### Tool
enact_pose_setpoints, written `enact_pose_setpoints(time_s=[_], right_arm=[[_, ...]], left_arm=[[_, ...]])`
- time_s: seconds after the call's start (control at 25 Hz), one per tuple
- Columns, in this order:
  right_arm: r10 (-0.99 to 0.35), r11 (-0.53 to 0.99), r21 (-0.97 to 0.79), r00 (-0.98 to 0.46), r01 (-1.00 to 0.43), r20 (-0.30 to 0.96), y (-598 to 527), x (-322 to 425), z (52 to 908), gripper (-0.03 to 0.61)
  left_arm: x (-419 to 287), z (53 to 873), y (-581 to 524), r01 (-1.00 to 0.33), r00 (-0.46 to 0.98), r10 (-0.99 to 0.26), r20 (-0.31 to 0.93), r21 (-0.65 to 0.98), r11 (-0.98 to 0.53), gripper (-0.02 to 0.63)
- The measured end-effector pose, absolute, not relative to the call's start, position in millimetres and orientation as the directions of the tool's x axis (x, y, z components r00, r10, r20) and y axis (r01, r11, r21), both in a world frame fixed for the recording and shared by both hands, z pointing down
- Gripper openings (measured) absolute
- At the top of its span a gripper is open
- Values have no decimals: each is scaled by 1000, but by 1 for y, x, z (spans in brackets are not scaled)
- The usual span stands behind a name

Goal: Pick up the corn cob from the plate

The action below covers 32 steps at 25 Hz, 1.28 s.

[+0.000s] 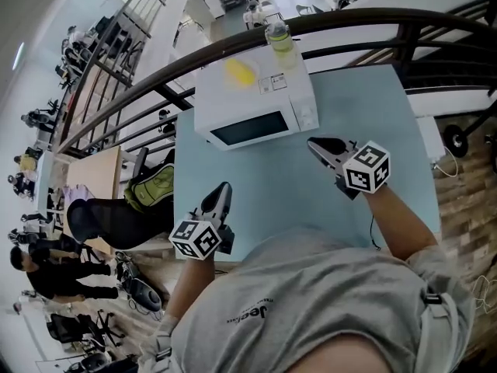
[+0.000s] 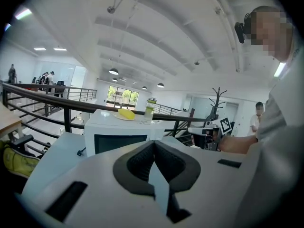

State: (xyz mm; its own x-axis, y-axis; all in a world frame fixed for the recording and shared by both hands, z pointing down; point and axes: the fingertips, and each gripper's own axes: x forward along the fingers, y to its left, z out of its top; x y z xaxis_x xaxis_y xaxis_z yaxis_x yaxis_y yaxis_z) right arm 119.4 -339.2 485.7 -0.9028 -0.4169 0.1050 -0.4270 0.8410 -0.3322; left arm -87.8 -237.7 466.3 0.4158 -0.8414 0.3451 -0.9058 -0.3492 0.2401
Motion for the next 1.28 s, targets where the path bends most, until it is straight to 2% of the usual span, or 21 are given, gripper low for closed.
enact_pose_setpoints(time_s=[0.52, 0.88, 1.0, 1.28], right_arm=[[-594, 723, -261, -769, -639, 237, -418, 26, 487, 15], [-611, 723, -128, -714, -679, 342, -531, -48, 457, 20], [-606, 730, -86, -701, -678, 377, -569, -68, 461, 119], [-587, 734, -80, -689, -675, 425, -623, -96, 472, 229]], left_arm=[[-204, 461, -357, -802, 583, -784, 212, 304, -514, 18], [-247, 439, -449, -826, 548, -826, 133, 244, -509, 18], [-253, 443, -480, -839, 527, -840, 130, 237, -490, 18], [-249, 445, -538, -842, 519, -846, 122, 241, -482, 18]])
